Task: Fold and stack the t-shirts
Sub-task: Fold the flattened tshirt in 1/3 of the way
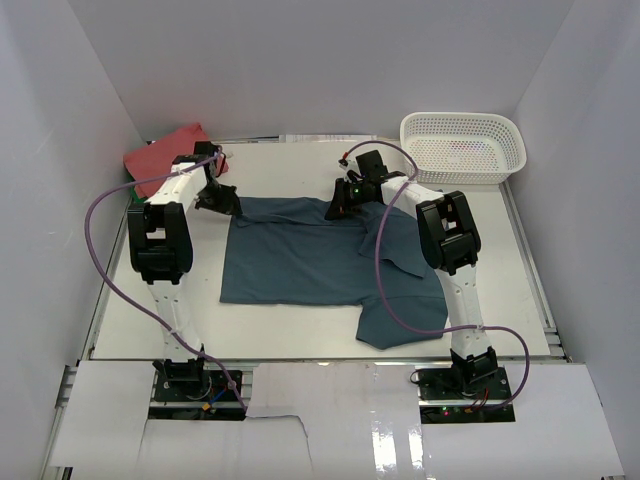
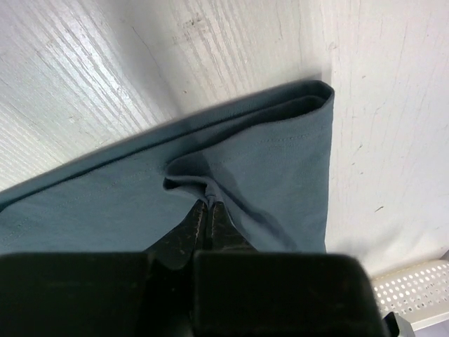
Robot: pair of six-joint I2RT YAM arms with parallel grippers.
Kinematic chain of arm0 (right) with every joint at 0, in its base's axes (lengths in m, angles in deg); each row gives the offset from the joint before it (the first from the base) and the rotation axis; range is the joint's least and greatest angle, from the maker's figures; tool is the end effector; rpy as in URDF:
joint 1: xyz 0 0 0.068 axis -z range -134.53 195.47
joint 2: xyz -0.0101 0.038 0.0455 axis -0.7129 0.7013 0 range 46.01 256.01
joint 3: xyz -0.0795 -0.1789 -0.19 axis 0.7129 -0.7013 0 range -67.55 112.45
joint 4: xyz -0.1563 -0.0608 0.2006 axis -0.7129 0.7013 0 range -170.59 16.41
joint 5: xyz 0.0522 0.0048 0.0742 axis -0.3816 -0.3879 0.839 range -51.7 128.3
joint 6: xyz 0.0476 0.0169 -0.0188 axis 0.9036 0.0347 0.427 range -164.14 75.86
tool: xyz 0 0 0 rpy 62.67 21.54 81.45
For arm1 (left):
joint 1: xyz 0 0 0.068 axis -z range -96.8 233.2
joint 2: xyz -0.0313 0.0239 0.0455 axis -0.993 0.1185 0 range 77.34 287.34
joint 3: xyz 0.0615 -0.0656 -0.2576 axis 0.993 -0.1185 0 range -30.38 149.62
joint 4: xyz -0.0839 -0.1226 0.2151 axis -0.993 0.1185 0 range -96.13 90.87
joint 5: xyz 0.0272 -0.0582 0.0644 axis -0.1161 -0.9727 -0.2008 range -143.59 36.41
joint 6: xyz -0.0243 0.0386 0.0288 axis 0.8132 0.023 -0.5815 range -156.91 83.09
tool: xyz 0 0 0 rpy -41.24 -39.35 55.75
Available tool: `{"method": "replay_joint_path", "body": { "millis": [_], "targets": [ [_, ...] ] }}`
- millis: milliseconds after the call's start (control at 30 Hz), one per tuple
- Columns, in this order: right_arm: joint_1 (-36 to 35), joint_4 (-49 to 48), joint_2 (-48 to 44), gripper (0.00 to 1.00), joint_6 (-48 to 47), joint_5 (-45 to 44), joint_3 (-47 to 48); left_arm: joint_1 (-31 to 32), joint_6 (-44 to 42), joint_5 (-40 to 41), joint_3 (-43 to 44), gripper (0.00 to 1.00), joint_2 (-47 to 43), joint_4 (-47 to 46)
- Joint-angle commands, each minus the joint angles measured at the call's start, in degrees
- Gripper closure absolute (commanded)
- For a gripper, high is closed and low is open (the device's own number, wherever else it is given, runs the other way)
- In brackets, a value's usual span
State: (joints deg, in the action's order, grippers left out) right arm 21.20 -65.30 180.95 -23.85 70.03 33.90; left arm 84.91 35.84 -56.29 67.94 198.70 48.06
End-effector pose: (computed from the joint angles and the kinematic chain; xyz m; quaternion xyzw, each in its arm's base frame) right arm 0.4596 0.2277 0.1369 -0.1274 0.8965 0.3651 0.2163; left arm 0.4303 -0.0146 0.1913 -0.5750 0.8102 -0.0859 0.0744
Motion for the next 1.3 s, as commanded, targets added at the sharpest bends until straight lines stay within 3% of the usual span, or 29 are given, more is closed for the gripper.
{"method": "replay_joint_path", "body": {
  "millis": [0, 800, 1267],
  "targets": [
    [0.5, 5.2, -0.6, 0.87, -2.4, -2.2, -1.5, -0.1, 4.1, 1.2, -0.2, 0.97, -2.2, 0.7],
    [0.5, 5.8, -0.6, 0.87, -2.0, -2.4, -0.8, -0.1, -3.0, 1.8, -14.8, 1.0, -13.3, -1.0],
    [0.5, 6.3, -1.5, 0.87, -2.3, -2.8, -1.3, -0.4, -8.6, 13.7, -15.0, 0.99, -14.5, -2.3]
  ]
}}
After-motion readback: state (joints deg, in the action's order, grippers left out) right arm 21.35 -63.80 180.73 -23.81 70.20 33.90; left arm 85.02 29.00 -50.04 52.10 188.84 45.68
